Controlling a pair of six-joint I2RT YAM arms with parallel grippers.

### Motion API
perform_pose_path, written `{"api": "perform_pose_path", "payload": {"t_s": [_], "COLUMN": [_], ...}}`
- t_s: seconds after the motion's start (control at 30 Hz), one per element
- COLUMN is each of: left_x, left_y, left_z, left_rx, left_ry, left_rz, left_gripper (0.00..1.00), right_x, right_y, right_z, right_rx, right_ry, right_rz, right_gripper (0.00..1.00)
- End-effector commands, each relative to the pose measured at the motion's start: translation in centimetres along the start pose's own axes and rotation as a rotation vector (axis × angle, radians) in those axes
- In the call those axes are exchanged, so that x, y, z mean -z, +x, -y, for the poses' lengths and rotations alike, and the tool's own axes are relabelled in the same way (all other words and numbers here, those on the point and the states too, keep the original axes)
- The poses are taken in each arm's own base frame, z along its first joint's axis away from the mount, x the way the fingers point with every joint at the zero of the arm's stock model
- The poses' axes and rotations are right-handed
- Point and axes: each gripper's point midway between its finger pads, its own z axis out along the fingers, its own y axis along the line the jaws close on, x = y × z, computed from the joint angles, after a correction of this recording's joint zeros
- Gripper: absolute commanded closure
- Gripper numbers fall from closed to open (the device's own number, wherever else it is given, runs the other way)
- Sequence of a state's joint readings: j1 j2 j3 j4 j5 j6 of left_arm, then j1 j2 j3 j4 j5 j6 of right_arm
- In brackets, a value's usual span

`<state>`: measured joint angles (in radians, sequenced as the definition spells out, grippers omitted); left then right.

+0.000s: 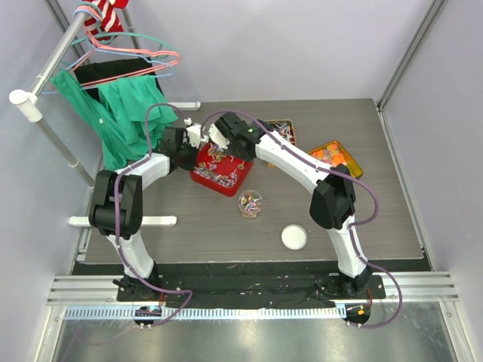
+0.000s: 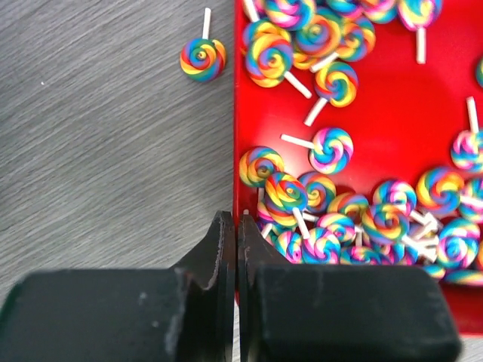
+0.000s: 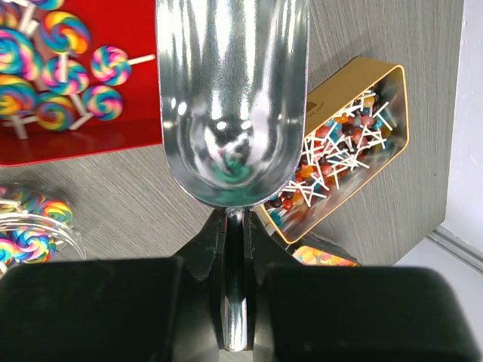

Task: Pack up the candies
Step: Adjust the spatula at the center of the board.

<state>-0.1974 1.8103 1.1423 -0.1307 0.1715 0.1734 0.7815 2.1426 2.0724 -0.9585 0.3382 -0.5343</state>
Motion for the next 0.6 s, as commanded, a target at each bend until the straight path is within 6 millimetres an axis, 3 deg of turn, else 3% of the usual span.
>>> {"api": "perform_pose_path", "payload": {"t_s": [0.0, 0.03, 0.07, 0.1, 0.13, 0.3, 0.57], "left_x": [0.1, 0.3, 0.7, 1.0, 1.2, 3.7, 6.1], "left_y": [-2.4, -2.1, -2.6, -4.6, -3.9, -7.0, -8.4], "left_z": [-0.5, -0.5, -0.9, -1.5, -1.4, -2.6, -2.8], "left_rx": [-0.003, 0.017, 0.021, 0.020, 0.037, 0.067, 0.037], "left_ry": [-0.024, -0.040, -0.066, -0.098, -0.109, -0.199, -0.290], "left_rz": [0.079, 0.099, 0.136, 0.230, 0.242, 0.408, 0.566], "left_gripper": [1.00, 1.00, 1.00, 1.00, 1.00, 1.00, 1.00], "right_x": [1.5, 1.5, 2.1, 2.3, 2.2, 3.8, 3.6], "right_y": [-0.2, 0.0, 0.1, 0.5, 0.7, 2.0, 3.3], "right_z": [2.4, 2.7, 3.4, 4.3, 4.8, 8.0, 8.1], "right_rx": [-0.074, -0.082, -0.098, -0.117, -0.127, -0.198, -0.218], "right_ry": [0.046, 0.055, 0.071, 0.089, 0.107, 0.198, 0.243], "right_rz": [0.044, 0.046, 0.057, 0.059, 0.064, 0.096, 0.082], "right_gripper": [0.99, 0.99, 0.99, 0.99, 0.99, 0.99, 0.99]}}
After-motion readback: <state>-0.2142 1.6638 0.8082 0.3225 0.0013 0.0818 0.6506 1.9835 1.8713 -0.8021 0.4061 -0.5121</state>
